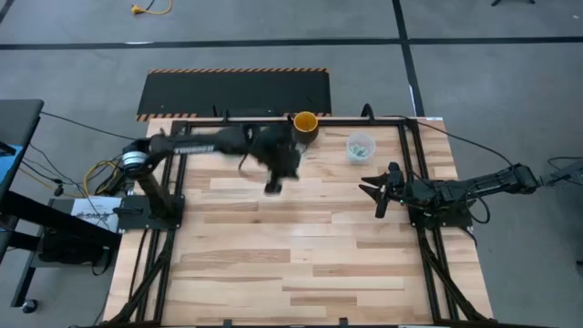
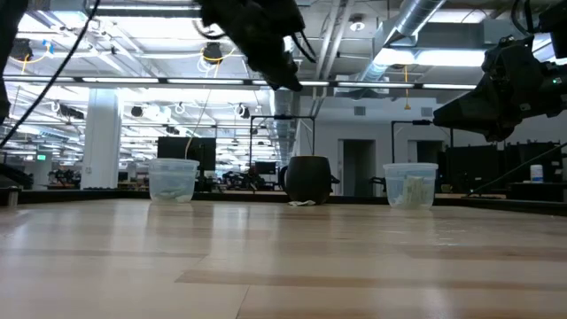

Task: Pick and place Stevia / Truvia into bins
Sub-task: Put the stevia packet into the left transparent container

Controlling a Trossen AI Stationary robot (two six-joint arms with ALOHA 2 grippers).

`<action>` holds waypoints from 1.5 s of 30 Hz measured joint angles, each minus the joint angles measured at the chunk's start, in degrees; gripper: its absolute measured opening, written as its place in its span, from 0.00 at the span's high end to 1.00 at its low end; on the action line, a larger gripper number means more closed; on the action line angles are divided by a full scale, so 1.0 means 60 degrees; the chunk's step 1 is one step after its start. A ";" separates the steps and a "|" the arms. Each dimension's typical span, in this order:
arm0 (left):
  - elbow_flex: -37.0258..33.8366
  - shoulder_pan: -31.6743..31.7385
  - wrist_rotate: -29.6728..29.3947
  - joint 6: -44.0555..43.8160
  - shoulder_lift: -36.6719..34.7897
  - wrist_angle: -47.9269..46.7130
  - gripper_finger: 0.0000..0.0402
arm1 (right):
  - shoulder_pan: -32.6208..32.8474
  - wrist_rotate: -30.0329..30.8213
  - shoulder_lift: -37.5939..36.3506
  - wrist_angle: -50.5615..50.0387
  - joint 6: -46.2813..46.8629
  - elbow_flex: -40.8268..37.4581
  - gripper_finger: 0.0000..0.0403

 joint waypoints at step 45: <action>-1.3088 -0.1707 -0.2874 -0.2491 -0.6428 1.5833 1.00 | -0.2402 -0.0415 0.4109 0.6643 -0.0272 0.1157 0.70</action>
